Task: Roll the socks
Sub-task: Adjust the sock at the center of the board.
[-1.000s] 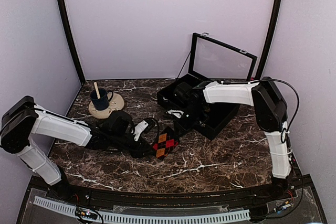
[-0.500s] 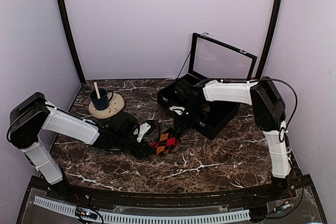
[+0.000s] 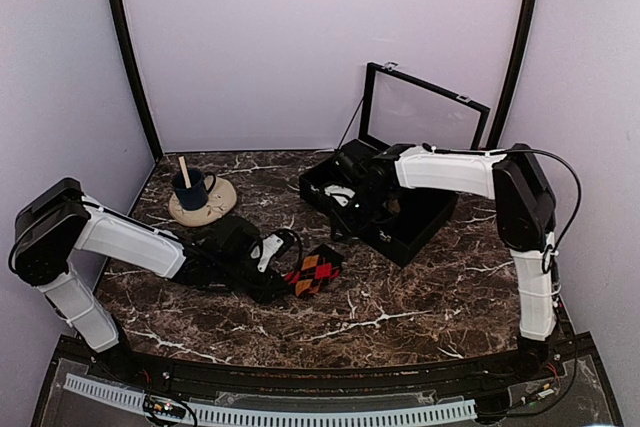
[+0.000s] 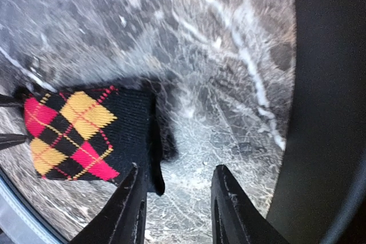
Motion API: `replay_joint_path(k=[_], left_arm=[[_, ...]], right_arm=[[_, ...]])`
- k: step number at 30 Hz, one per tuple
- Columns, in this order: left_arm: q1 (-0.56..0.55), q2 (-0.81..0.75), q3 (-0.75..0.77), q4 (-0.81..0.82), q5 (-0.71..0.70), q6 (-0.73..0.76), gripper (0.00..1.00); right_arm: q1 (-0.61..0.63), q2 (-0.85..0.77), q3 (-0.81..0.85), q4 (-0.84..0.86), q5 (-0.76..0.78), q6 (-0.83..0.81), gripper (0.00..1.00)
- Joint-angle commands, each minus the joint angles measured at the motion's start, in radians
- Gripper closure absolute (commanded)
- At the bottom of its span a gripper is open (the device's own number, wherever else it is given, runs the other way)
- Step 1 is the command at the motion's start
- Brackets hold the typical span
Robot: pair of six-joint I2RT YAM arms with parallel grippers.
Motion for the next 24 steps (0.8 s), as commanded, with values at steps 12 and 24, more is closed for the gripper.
replay_joint_path(k=[12,24], left_arm=[[-0.020,-0.149,-0.095,-0.083,-0.021,-0.117,0.65],[-0.084,-0.341,-0.163,-0.137,-0.097,-0.214,0.65]], right_arm=[[0.099,-0.088,-0.144,0.384,-0.137,0.281,0.67],[0.153,-0.113,-0.372,0.723,-0.116,0.494,0.83]])
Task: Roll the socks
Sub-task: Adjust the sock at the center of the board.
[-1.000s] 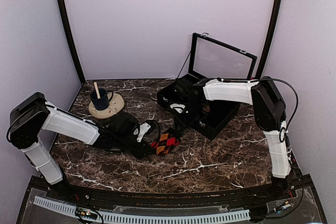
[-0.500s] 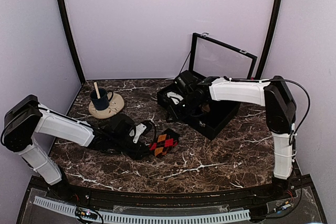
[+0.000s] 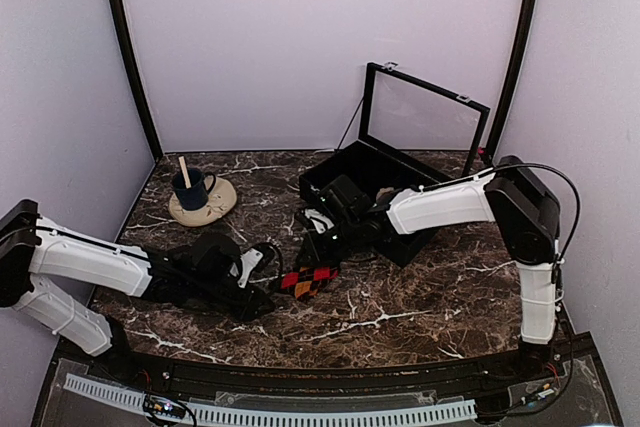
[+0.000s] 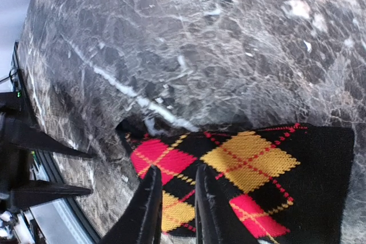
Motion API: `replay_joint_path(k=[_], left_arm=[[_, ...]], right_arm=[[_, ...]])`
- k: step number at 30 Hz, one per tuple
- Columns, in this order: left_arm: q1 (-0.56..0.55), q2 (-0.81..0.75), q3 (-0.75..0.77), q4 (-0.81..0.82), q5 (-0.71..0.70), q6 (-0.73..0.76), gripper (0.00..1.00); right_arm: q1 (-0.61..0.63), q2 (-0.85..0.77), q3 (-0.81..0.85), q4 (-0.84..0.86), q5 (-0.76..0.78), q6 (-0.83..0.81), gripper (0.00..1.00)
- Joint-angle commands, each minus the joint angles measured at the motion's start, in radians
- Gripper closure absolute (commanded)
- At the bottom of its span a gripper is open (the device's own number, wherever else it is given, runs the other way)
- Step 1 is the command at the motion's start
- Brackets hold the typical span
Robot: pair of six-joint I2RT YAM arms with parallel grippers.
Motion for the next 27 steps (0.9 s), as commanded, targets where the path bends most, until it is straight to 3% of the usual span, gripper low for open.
replay_joint_path(k=[1,6,16,27], left_arm=[[-0.005,-0.123,0.006,-0.038,-0.078,-0.012,0.65],[-0.005,-0.148,0.061,0.003,-0.099,0.083,0.65],[0.000,0.141,0.229,0.062,0.002,0.229,0.67],[0.044,0.326,0.261,0.046,0.054,0.219,0.74]], right_arm=[[0.000,-0.034,-0.077,0.190,0.030,0.103,0.84],[0.001,-0.039,-0.144,0.306,0.072,0.165,0.93],[0.001,-0.035,-0.236,0.485,0.115,0.229,0.99],[-0.006,-0.015,-0.329,0.571,0.126,0.257,1.00]])
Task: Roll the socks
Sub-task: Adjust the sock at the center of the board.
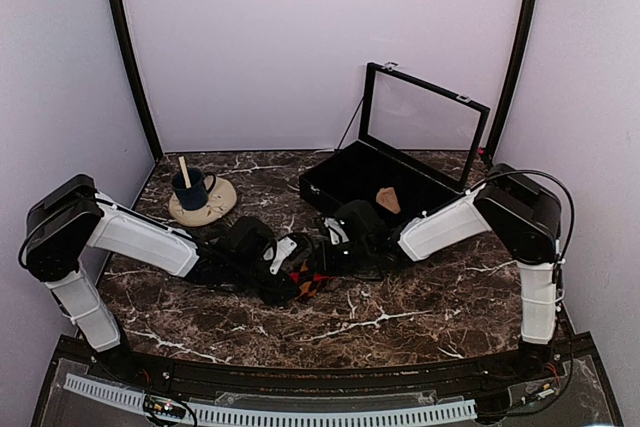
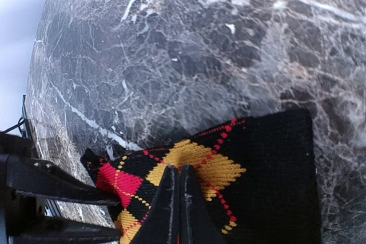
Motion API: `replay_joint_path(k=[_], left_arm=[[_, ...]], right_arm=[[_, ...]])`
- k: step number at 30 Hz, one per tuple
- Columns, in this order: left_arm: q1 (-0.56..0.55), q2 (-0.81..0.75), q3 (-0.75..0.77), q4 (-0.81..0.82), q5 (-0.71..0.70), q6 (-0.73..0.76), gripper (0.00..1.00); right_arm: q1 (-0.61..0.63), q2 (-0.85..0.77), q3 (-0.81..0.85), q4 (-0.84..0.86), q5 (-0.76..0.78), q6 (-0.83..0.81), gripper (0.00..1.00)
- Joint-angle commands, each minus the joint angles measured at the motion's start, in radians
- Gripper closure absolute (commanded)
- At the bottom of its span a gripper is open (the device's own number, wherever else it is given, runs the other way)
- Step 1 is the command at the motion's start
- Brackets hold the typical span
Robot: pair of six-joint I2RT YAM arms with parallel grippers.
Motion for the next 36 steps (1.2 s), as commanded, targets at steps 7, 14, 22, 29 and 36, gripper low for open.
replay_joint_path(k=[7,14,22,29,36], left_arm=[[0.012,0.065,0.007,-0.073,0.021,-0.049,0.82],[0.004,0.027,-0.066,-0.063,0.041,-0.136,0.86],[-0.037,0.017,-0.085,-0.063,0.064,-0.204,0.87],[-0.079,0.008,-0.097,-0.067,0.060,-0.266,0.88],[-0.127,-0.023,-0.123,-0.060,0.040,-0.347,0.89]], right_arm=[[-0.026,0.029,-0.077,0.155,-0.010,0.056,1.00],[-0.040,0.097,-0.021,0.127,-0.055,0.054,1.00],[-0.031,0.201,0.171,-0.110,-0.098,-0.042,1.00],[-0.006,0.285,0.297,-0.245,-0.193,-0.102,1.00],[0.024,0.310,0.326,-0.294,-0.250,-0.144,1.00]])
